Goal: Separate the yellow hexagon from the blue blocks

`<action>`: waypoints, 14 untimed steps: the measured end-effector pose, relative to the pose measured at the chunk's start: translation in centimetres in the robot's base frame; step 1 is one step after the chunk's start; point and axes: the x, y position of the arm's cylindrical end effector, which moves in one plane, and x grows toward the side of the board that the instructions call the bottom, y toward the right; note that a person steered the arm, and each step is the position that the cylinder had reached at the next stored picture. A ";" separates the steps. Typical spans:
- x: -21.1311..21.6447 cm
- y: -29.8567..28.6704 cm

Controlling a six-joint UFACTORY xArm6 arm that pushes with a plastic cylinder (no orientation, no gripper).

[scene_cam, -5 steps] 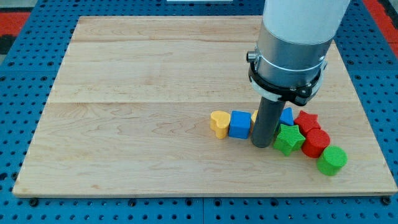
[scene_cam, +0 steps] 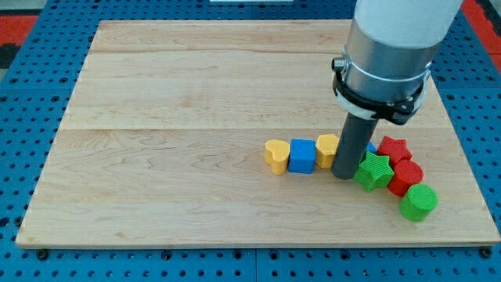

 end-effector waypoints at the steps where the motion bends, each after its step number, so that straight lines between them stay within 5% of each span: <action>1: -0.3 0.0; 14: -5.2 -7.5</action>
